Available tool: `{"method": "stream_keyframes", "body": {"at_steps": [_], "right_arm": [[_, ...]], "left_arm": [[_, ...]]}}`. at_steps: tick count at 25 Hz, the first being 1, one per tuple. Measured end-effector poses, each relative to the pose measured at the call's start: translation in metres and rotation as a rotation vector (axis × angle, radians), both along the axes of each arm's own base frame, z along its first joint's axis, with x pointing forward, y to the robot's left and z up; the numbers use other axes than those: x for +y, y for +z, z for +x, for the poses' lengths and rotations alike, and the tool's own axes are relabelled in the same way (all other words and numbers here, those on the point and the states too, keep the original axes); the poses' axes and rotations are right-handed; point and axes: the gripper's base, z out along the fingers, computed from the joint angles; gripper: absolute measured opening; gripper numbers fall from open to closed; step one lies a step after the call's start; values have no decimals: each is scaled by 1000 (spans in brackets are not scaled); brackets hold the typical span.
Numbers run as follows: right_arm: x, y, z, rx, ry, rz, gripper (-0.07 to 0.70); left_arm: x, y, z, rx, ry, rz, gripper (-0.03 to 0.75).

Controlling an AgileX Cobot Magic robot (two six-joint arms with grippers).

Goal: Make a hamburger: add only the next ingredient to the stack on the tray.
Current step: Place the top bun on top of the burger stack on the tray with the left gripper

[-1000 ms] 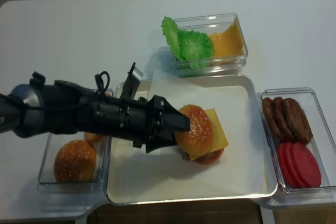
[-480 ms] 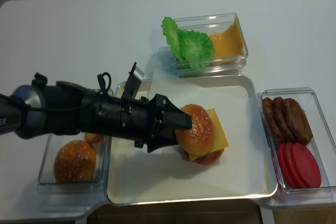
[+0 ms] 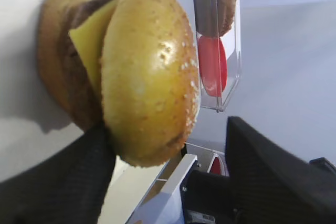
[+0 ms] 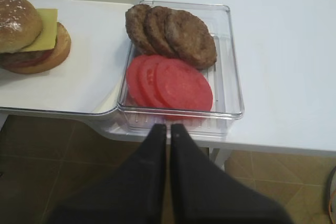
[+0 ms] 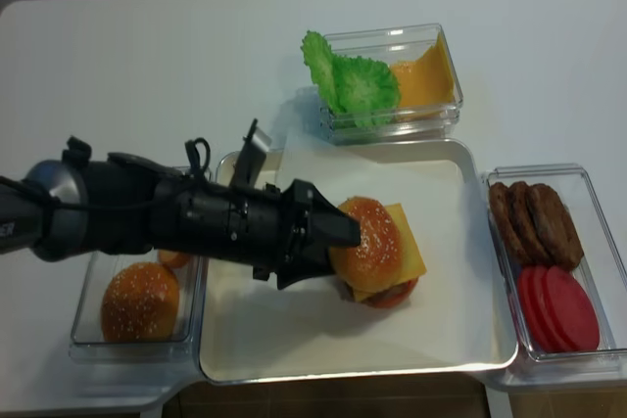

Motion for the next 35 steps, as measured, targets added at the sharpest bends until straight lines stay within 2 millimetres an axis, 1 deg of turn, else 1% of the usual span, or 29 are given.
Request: {"method": "stream_keyframes", "body": {"at_steps": [2, 10, 16, 21, 35], "right_arm": [[0, 0, 0, 0, 0, 0, 27], [0, 0, 0, 0, 0, 0, 27], [0, 0, 0, 0, 0, 0, 27], [0, 0, 0, 0, 0, 0, 27], [0, 0, 0, 0, 0, 0, 27]], "left_arm": [[-2, -1, -2, -1, -9, 6, 482], [-2, -1, -2, -3, -8, 13, 483], [0, -5, -5, -24, -53, 65, 528], [0, -6, -4, -30, -54, 78, 563], [-2, -2, -3, -3, -28, 19, 566]]}}
